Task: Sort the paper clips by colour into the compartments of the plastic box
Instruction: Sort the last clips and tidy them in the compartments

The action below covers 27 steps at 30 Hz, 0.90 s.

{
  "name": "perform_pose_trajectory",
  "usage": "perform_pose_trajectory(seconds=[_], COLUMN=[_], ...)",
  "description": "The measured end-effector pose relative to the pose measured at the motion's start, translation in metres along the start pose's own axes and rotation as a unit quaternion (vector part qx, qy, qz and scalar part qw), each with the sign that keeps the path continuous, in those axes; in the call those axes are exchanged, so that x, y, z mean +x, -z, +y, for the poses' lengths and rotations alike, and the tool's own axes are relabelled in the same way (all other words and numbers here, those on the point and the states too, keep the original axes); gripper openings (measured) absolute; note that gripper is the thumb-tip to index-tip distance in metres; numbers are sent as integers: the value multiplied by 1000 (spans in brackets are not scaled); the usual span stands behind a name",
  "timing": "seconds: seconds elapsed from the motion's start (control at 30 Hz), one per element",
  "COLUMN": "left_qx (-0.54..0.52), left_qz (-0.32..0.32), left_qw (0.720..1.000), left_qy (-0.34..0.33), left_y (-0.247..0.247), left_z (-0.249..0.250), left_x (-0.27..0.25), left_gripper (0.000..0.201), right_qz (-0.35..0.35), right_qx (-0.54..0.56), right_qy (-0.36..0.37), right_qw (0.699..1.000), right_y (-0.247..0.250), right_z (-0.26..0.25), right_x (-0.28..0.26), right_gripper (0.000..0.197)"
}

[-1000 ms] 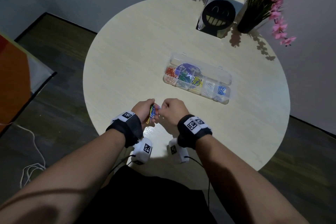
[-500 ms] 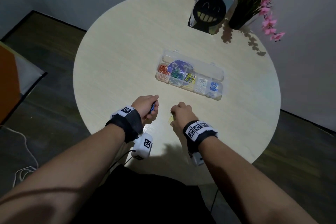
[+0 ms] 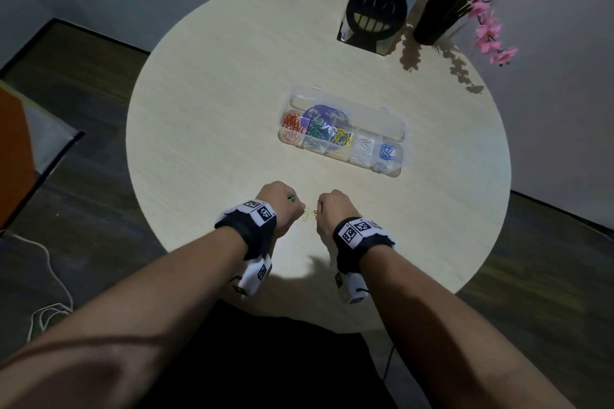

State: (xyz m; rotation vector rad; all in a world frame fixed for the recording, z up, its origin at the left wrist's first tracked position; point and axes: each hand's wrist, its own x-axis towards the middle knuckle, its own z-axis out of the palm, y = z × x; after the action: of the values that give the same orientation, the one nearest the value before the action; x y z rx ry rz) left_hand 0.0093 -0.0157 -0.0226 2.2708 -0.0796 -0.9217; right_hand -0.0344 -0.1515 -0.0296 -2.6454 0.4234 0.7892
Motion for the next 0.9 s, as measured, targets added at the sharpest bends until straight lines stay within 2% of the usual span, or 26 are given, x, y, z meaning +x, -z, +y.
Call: perform_pose_trajectory(seconds=[0.13, 0.27, 0.43, 0.63, 0.73, 0.8, 0.87, 0.9], left_qx=[137, 198, 284, 335, 344, 324, 235, 158], left_qz=[4, -5, 9, -23, -47, -65, -74, -73], left_qw=[990, 979, 955, 940, 937, 943, 969, 985], left_qy=[-29, -44, -80, -51, -40, -43, -32, -22], left_y=[-12, -22, -33, -42, -39, -35, -28, -23], left_z=[3, 3, 8, 23, 30, 28, 21, 20], left_x=[6, 9, 2, -3, -2, 1, 5, 5], left_gripper=[18, 13, 12, 27, 29, 18, 7, 10], right_qz=[12, 24, -9, -44, -53, -56, -47, -33], right_qx=[-7, 11, 19, 46, 45, 48, 71, 96], right_qy=[13, -5, -32, -38, -30, -25, -20, -18], right_qw=[1000, 1000, 999, 997, 997, 997, 996, 995], right_y=[-2, 1, 7, 15, 16, 17, 22, 26], right_z=[0, 1, 0, 5, 7, 10, 14, 16], right_x=[-6, -12, -11, -11, -13, -14, -14, -14], right_gripper=[13, 13, 17, 17, 17, 18, 17, 14])
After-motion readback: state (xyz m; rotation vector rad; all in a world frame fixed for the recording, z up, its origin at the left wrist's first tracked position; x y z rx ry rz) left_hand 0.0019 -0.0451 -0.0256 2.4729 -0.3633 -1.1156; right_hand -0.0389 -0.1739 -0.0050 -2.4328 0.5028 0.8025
